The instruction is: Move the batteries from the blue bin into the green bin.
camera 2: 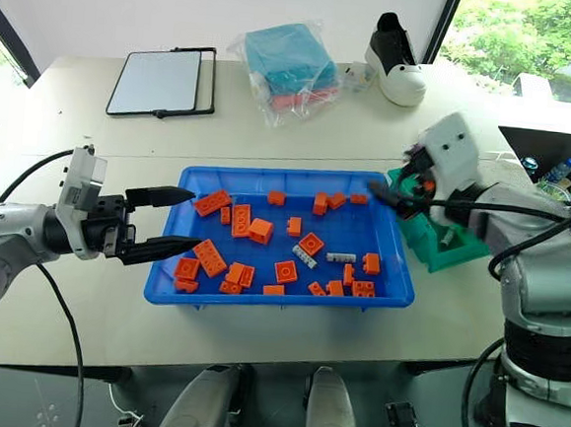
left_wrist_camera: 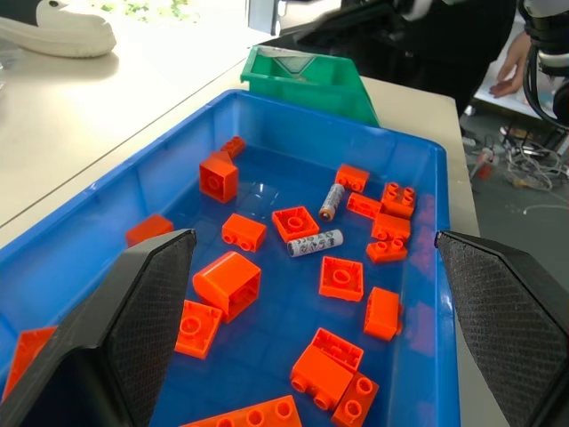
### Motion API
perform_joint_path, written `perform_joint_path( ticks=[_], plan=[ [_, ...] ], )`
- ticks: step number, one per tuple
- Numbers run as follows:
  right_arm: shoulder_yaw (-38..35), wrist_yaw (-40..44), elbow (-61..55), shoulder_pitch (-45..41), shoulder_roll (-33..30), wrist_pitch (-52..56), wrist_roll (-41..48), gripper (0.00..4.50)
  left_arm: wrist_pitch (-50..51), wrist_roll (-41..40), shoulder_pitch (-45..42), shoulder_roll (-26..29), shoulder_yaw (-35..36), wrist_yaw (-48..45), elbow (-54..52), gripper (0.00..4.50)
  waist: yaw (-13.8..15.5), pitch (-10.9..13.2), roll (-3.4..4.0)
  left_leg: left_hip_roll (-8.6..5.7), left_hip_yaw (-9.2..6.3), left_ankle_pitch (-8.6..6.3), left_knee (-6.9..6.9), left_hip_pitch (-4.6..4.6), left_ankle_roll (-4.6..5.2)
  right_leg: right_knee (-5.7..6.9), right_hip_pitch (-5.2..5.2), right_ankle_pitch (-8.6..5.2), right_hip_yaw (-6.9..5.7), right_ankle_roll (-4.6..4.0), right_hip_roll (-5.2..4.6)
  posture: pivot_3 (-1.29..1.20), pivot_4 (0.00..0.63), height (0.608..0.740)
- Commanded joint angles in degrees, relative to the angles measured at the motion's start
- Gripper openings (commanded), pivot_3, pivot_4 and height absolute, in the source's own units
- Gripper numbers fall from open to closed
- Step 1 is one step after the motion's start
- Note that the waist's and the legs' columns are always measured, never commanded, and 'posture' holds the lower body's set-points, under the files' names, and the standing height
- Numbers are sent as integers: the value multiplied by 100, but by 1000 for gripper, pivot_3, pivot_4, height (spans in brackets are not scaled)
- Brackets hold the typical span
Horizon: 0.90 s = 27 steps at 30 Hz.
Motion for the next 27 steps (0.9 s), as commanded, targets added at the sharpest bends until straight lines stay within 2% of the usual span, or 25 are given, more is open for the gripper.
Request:
perform_joint_path(
  ticks=[1, 8, 20, 23, 27],
  plan=[
    [365, -141, -496, 257, 201, 667, 422, 4453, -8, -76, 15, 37, 172, 60, -239, 4500, 10, 1, -1, 0, 0, 0, 0, 0, 0, 0, 0, 0, 0, 0, -1, 0, 150, 731],
    [872, -435, -712, 546, 708, 1393, 911, 4453, 110, -192, 96, 113, 302, 131, -400, 4500, 2, 4, -1, -1, -3, -1, 1, -5, 0, -5, -2, 0, -1, 0, -3, 0, 150, 731],
    [1994, -561, 96, 465, 571, 564, 551, 4453, 239, -261, 35, 100, 359, 293, -503, 4500, -1, 5, -2, -1, -2, -1, 0, -5, 0, -8, -2, 0, -3, -1, -2, 0, 150, 731],
    [2254, -501, 308, 401, 470, 258, 378, 3558, 249, -273, 15, 86, 357, 322, -512, 4500, 4, 4, -4, -1, -2, -1, 0, -5, 0, -10, 0, 0, -4, 0, -2, 0, 150, 731],
    [2441, -389, 516, 366, 355, -96, 204, 1521, 238, -278, -36, 67, 340, 351, -489, 4500, 1, 6, -6, -1, -3, -1, 0, -5, 0, -12, 1, 0, -6, 0, -2, 0, 150, 731]
  ],
)
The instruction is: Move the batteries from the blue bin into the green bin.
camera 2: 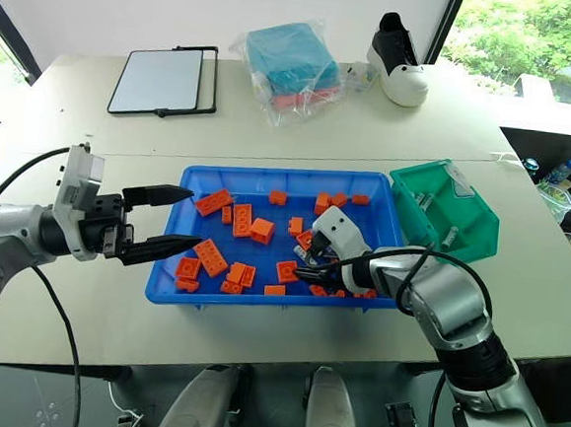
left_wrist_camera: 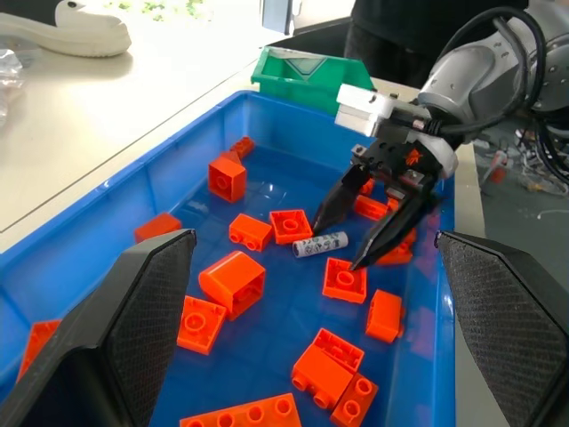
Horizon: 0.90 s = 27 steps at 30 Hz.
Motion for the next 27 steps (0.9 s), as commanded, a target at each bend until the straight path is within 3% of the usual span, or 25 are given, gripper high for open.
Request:
perform_joint_path(
  ticks=[1, 2, 14, 20, 23, 27],
  plan=[
    [69, 113, 65, -21, -134, -217, -119, 952, -38, -122, -104, 34, 157, 14, -158, 4500, 0, 0, -1, 0, 0, 0, 0, 0, 0, 0, 0, 0, 0, 0, 0, 0, 150, 731],
    [18, 138, 55, -27, -157, -219, -101, 491, -43, -125, -99, 32, 156, 18, -163, 4500, 0, 0, -1, 0, 0, 0, 0, 0, 0, -1, 0, 0, 0, 0, 1, 0, 150, 731],
    [-217, 141, -194, -65, -234, -309, -148, 491, -133, -46, -240, -21, 28, -23, -19, 4500, 4, 2, -3, 0, -1, 0, 0, -1, 0, -3, 0, 0, -1, 0, 0, 0, 150, 731],
    [-1554, -82, -377, -691, -361, 204, 216, 491, -185, 27, -250, -20, -5, -123, 64, 4500, 1, 7, 2, 0, -1, 0, 0, -18, 0, -2, -19, 1, -1, 2, 2, 0, 150, 731],
    [-2223, -199, 149, -872, -917, 99, -35, 491, -214, 81, -295, -72, -67, -147, 113, 4500, 62, 7, 2, -2, -1, 0, 0, -31, 1, -1, -28, 1, -3, 1, 6, 0, 150, 731],
    [-2511, -245, 670, -691, -1399, -176, -258, 491, -255, 139, -372, -146, -150, -178, 173, 4500, 127, 6, 1, -10, 4, 0, 7, -63, 1, -9, -51, 2, -4, 1, 1, 0, 150, 731]
  ],
)
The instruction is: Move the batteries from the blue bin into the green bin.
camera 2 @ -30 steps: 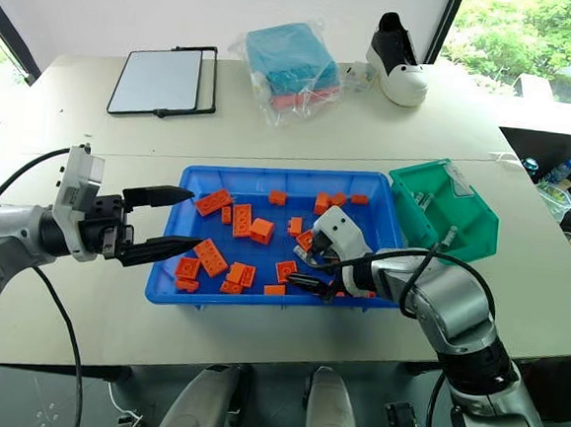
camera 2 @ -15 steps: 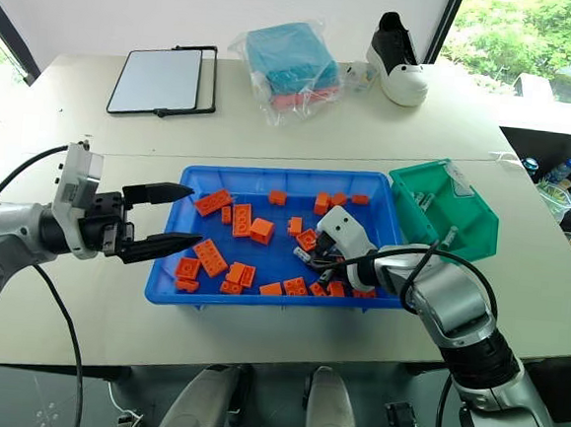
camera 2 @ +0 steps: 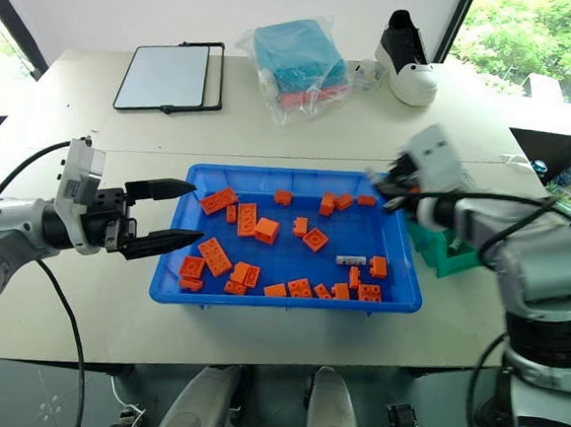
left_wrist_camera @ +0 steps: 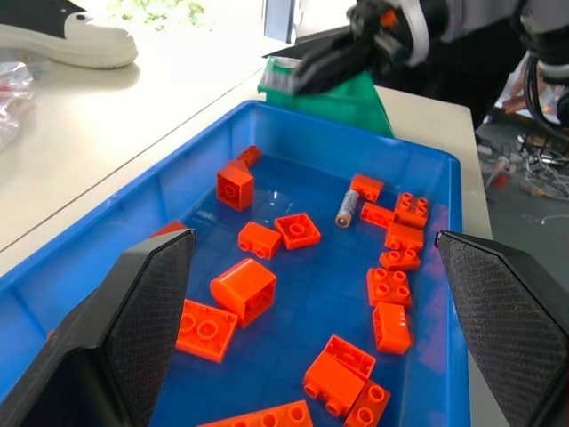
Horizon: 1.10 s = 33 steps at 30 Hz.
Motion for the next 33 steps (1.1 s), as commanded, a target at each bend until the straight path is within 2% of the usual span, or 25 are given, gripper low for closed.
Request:
perform_joint_path(
  ticks=[1, 4, 7, 11, 13, 15, 17, 22, 28, 33],
  plan=[
    [-220, -57, 257, 186, -258, -350, -230, 491, -144, 35, -165, -42, -33, -69, 14, 4500, -3, 0, 0, 0, 1, 0, 2, -4, 1, 0, -3, 1, 2, 1, 0, 0, 150, 731],
    [-262, -209, 490, 399, -417, -603, -501, 491, -174, 67, -261, -66, -100, -102, 91, 4500, -9, 1, 2, 0, 3, 0, 5, -8, 2, 3, -7, 1, 2, 1, -1, 0, 150, 731],
    [-239, -326, 460, 443, -315, -654, -561, 1539, -196, 112, -377, -91, -158, -153, 190, 4500, -39, 4, 7, 1, 7, 0, 13, -7, 2, 13, -8, 1, 4, 1, 0, 0, 150, 731],
    [-40, -270, 278, 419, -334, -1245, -722, 3495, -209, 137, -461, -109, -208, -189, 249, 4500, -42, 4, 7, 2, 6, 0, 23, -8, 3, 21, -8, 1, 4, 2, 3, 0, 150, 731],
    [34, 54, 203, 379, -358, -1648, -637, 3495, -210, 144, -497, -111, -230, -205, 277, 4500, -41, 4, 7, 2, 6, -2, 28, -10, 5, 22, -8, 1, 4, 2, 4, 0, 150, 731],
    [204, 762, 59, 337, -416, -1948, -321, 3495, -198, 137, -509, -106, -247, -230, 277, 4500, -40, 4, 7, 2, 6, -2, 30, -11, 6, 22, -8, 2, 3, 5, 5, 0, 150, 731],
    [553, 1512, 66, 331, -548, -2185, -169, 3495, -189, 149, -550, -110, -273, -247, 303, 4500, -41, 4, 7, 2, 6, -2, 32, -11, 7, 24, -8, 6, 3, 11, 5, 0, 150, 731],
    [1732, 2572, 627, 127, -594, -2675, -538, 3495, -178, 155, -591, -150, -298, -224, 289, 4500, -47, 6, 6, 3, 3, -4, 44, -11, 9, 25, -3, 10, 1, 20, 7, 0, 150, 731],
    [2500, 2985, 1223, -183, -307, -3106, -1031, 3495, -140, 92, -434, -156, -164, -100, 98, 4500, -42, 6, 6, 3, 3, -4, 48, -12, 8, 25, -4, 8, 3, 15, 6, 0, 150, 731],
    [2848, 3155, 1616, -190, -186, -3442, -1462, 3495, -118, 31, -221, -106, 13, 23, -67, 4500, -38, 7, 7, 3, 2, -4, 48, -12, 8, 26, -5, 14, 3, 25, 6, 0, 150, 731]
  ],
)
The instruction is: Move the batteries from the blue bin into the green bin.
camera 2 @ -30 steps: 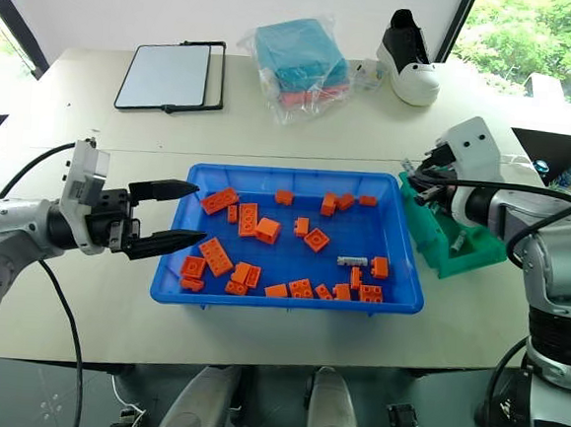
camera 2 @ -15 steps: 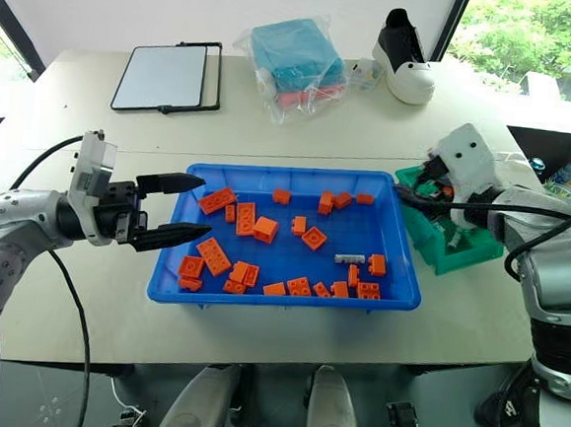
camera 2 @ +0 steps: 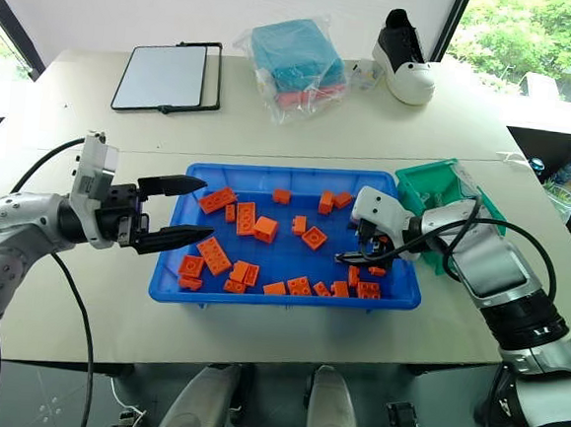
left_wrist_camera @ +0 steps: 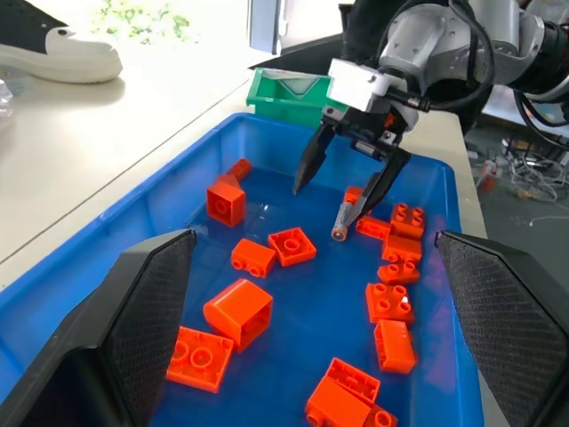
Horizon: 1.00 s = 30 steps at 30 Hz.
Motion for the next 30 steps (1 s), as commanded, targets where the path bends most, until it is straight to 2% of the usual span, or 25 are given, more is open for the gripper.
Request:
perform_joint_path(
  ticks=[1, 6, 7, 9, 14, 19, 26, 30],
  plan=[
    [85, 153, 157, -47, 42, -261, -238, 3495, -3, -116, 61, 65, 276, 93, -233, 4500, 3, 0, 0, 0, 0, 0, 0, 0, 0, 0, 0, -1, 0, -2, 0, 0, 150, 731],
    [147, 255, 394, 42, 118, -476, -415, 3495, 22, -153, 112, 71, 339, 170, -301, 4500, 42, -1, -1, -4, 0, 0, 4, 0, 0, 0, 4, -6, 0, -10, -3, 0, 150, 731],
    [137, 224, 455, 34, 160, -481, -445, 3255, 23, -161, 117, 76, 343, 178, -304, 4500, 39, -2, -3, -4, 0, 0, 5, 0, 0, 0, 5, -6, 0, -11, -4, 0, 150, 731],
    [132, 190, 544, 27, 194, -538, -523, 2628, 22, -172, 115, 86, 339, 193, -307, 4500, 31, -3, -5, -5, 0, 0, 6, 2, 0, 0, 7, -6, 0, -11, -4, 0, 150, 731],
    [-107, 35, 283, 121, 246, -395, -442, 149, 21, -163, 64, 102, 315, 149, -238, 4500, 31, -3, -5, -4, 0, 0, 6, 6, -1, 4, 8, -5, 0, -11, -3, 0, 150, 731],
    [-1205, -688, -419, 78, 483, 562, 143, 43, -17, -96, -36, 72, 212, 84, -104, 4500, 36, -2, -2, -5, -1, 0, 6, 2, -1, 5, 3, -5, 2, -11, -4, 0, 150, 731],
    [-3148, -2527, -535, -115, 575, 1952, 187, 43, -57, -41, -74, -7, 101, 16, 8, 4500, 50, -2, -3, -5, -2, 0, 3, 0, -1, 6, 1, -5, 2, -12, -4, 0, 150, 731],
    [-3452, -2902, -620, 132, 397, 2257, 111, 43, -76, 10, -207, -49, 3, -68, 142, 4500, 38, -2, -3, -6, 1, 0, 3, 0, -1, 5, 1, -6, 2, -13, -5, 0, 150, 731]
  ],
)
